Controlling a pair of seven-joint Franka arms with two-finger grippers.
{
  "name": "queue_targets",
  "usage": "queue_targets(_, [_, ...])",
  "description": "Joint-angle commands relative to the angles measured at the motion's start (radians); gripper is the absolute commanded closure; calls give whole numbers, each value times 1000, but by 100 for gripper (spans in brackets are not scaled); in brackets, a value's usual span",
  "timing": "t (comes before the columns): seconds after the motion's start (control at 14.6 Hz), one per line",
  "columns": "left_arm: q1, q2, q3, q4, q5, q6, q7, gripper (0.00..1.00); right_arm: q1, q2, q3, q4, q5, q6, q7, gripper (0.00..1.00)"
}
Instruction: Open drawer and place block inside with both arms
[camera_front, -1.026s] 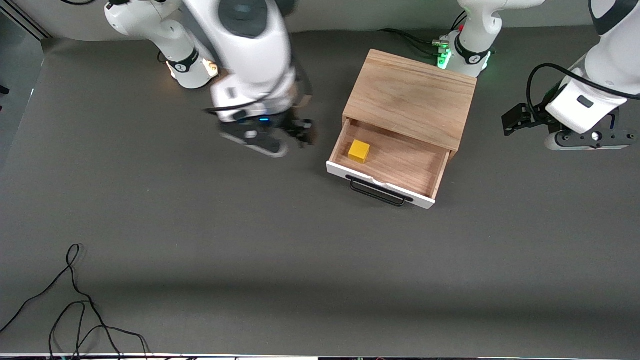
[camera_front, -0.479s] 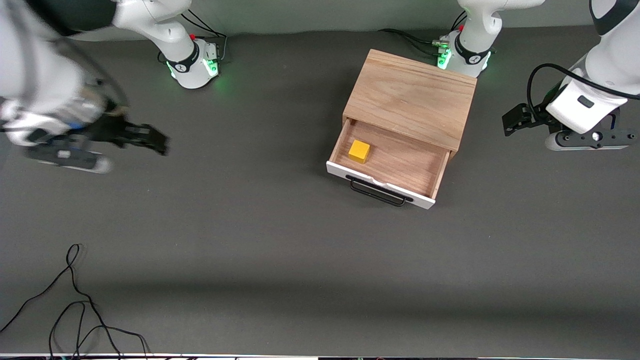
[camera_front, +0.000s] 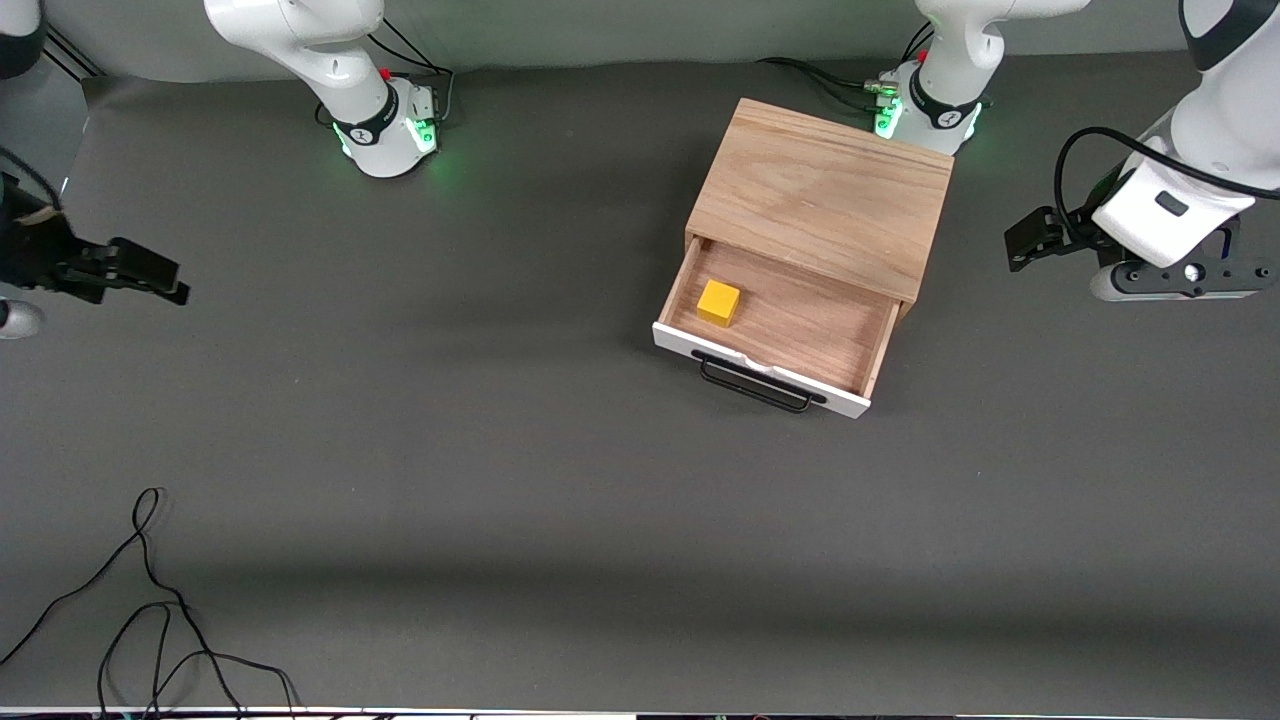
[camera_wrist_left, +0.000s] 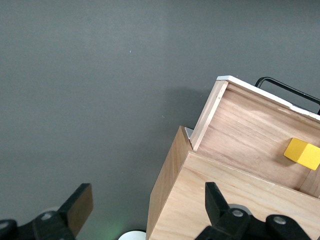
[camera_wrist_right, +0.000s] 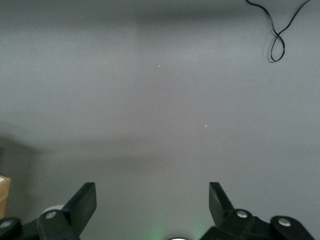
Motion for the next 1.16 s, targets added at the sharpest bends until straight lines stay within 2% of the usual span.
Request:
queue_targets(0.0, [4,-8,-4,-1,10,-14,12,0,-4,-12,-29,-27,-5,22,-67,0])
queue_targets(0.27, [4,-8,-4,-1,10,-13,12,0,-4,-27,-49,-113,-5,102,-85,0])
queue_targets(1.09, [6,-8,-4,-2,10,-13,12,0,2,-23,-49,-110,-31,106,-90,0])
